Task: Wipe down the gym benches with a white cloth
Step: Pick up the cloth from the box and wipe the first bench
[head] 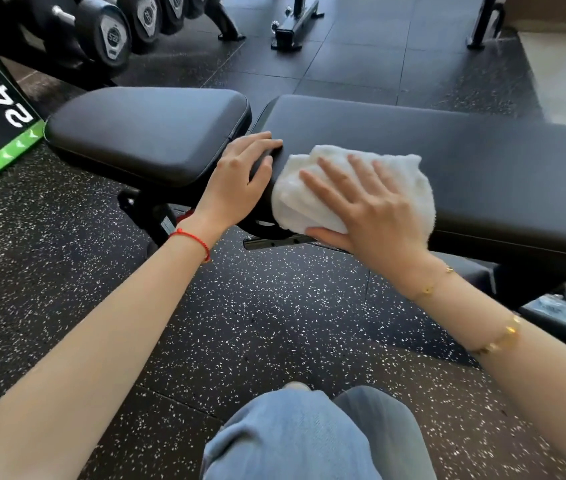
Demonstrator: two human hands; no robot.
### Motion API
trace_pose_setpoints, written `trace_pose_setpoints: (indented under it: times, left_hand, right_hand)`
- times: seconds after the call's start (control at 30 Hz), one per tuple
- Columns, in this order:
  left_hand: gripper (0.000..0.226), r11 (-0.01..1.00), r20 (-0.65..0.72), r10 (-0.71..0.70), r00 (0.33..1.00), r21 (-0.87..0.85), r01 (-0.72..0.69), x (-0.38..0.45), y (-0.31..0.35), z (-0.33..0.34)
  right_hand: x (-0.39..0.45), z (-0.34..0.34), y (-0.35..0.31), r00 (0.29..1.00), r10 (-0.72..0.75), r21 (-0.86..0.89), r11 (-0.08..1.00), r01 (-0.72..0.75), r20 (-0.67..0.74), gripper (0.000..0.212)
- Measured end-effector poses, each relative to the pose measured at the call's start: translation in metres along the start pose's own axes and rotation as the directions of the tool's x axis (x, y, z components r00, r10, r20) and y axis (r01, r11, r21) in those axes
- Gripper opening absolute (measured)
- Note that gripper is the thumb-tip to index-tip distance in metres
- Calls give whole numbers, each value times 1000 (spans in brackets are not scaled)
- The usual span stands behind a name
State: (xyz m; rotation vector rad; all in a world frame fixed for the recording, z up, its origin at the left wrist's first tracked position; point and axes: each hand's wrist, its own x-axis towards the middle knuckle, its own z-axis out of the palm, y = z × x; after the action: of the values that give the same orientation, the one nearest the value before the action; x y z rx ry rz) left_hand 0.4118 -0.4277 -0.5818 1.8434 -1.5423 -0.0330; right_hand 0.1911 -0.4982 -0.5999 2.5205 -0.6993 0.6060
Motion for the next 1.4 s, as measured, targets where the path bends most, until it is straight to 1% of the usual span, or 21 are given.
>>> trace_pose_setpoints:
  times: [0.03, 0.1, 0.2, 0.27, 0.33, 0.43, 0.5, 0.6, 0.67, 0.77, 0.9, 1.0, 1.07, 1.17, 1.27, 1.33, 1.4]
  left_hand:
    - [33, 1000, 2, 2, 1000, 2, -2, 0, 0, -1]
    - [33, 1000, 1, 7, 1000, 2, -7, 0, -1, -2]
    - [33, 1000, 2, 11, 1000, 1, -11, 0, -2, 0]
    - [34, 1000, 0, 9, 1000, 12, -9, 0, -2, 1]
    - [34, 1000, 1, 4, 1000, 14, -4, 1, -2, 1]
    - [34, 1000, -5, 4, 1000, 14, -4, 2, -1, 0]
    - [34, 1000, 5, 10, 1000, 22, -10, 2, -1, 0]
    - [34, 1000, 14, 9, 1000, 23, -10, 2, -2, -2]
    - [34, 1000, 19, 8, 1000, 24, -9, 2, -2, -1]
    - [34, 999, 16, 5, 1000, 40, -5, 2, -1, 1]
    - [34, 999, 28, -9, 1000, 50, 8, 2, 1, 0]
    - [35, 997, 21, -35, 999, 64, 34, 2, 6, 0]
    - [35, 996, 4, -37, 999, 82, 37, 2, 13, 4]
    - [34, 993, -1, -17, 1000, 115, 17, 3, 19, 8]
    - [35, 989, 14, -2, 1000, 148, 0, 4, 21, 8]
    - [35, 986, 22, 8, 1000, 166, -11, 4, 24, 10]
    - [35, 983, 25, 25, 999, 183, -30, 6, 26, 11]
  right_hand:
    - [2, 1, -2, 1000, -8, 6, 1000, 7, 8, 68]
    - [-11, 1, 8, 999, -25, 6, 1000, 26, -35, 68]
    - [-49, -1, 34, 993, 0, -64, 998, -8, -121, 67]
    - [-58, -2, 42, 991, 24, -69, 997, -33, -134, 68]
    - [-45, 0, 33, 993, 29, -42, 999, -34, -111, 68]
    - [-9, 3, -1, 1000, 0, 1, 1000, 0, -25, 70]
    - [-3, 4, -8, 1000, -10, 10, 1000, 10, 16, 72]
    - [-31, 0, 15, 998, -31, -54, 998, 28, -58, 69]
    - [-54, -3, 35, 995, -15, -67, 998, 8, -96, 67]
    - [-48, -5, 34, 997, 21, -3, 1000, -22, -70, 69]
    - [-8, -4, 0, 999, 41, 110, 993, -43, 18, 74]
    - [-14, -5, 6, 1000, -4, 178, 984, 6, -15, 76]
    - [-33, -9, 21, 999, 9, 175, 985, -3, -34, 76]
    - [-53, -12, 38, 996, 64, 140, 989, -54, -66, 75]
    - [-35, -9, 23, 995, 91, 132, 988, -86, -37, 76]
    - [-20, -5, 7, 997, 73, 125, 990, -71, -8, 76]
    - [-23, -1, 8, 998, 48, 95, 994, -46, -27, 75]
